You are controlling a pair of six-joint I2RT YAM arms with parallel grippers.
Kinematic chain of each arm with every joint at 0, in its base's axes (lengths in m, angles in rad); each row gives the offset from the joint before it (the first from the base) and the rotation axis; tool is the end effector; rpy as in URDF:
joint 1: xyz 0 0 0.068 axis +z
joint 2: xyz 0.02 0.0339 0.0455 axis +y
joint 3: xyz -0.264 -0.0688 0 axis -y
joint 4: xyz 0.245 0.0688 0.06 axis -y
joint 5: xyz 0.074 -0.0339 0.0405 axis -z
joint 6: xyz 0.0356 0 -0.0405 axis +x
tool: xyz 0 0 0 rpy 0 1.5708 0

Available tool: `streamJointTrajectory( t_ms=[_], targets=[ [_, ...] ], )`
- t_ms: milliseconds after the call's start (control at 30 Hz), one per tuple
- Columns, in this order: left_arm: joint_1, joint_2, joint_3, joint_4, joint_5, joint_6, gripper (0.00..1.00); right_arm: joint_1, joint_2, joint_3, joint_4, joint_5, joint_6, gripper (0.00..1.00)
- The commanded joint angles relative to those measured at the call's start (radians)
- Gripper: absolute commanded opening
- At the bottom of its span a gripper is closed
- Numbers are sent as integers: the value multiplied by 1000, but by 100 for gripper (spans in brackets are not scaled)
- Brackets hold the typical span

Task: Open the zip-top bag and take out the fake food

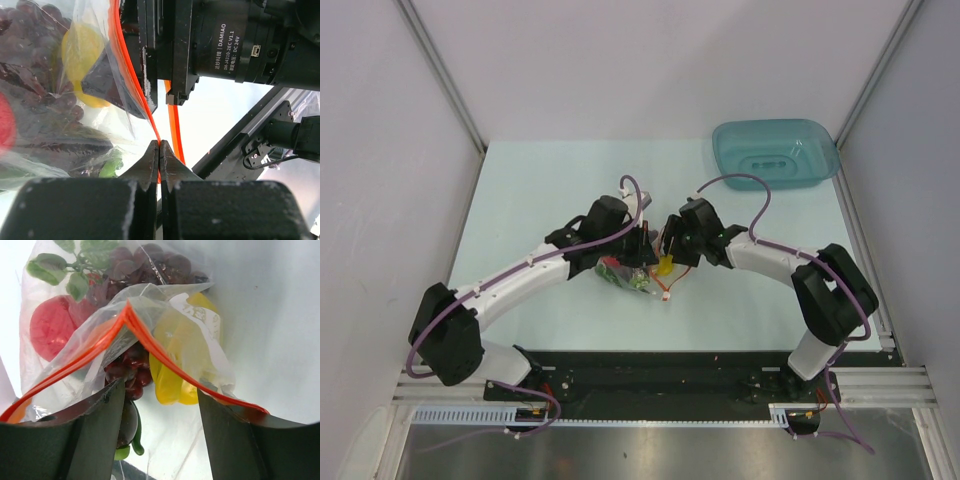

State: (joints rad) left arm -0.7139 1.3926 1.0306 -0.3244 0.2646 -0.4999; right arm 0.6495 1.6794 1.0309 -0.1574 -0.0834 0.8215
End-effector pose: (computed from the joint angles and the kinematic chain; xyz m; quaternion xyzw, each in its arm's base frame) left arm 0.2262 -0.2083 0.2740 0.1518 0.8848 -0.3399 0.2804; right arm 0.2817 0.2176 0.1968 0.0641 0.9249 0.2789 0.2505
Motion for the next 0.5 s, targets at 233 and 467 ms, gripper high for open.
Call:
streamJointTrajectory(
  t_ms=[233,467],
  targets=[
    [-6,-15,-7,24,8,-3,0,18,-17,3,-80,152,4,67],
    [-7,-21,-26,38,13,-23,0,21,48,3,8,108,8,65]
  ],
)
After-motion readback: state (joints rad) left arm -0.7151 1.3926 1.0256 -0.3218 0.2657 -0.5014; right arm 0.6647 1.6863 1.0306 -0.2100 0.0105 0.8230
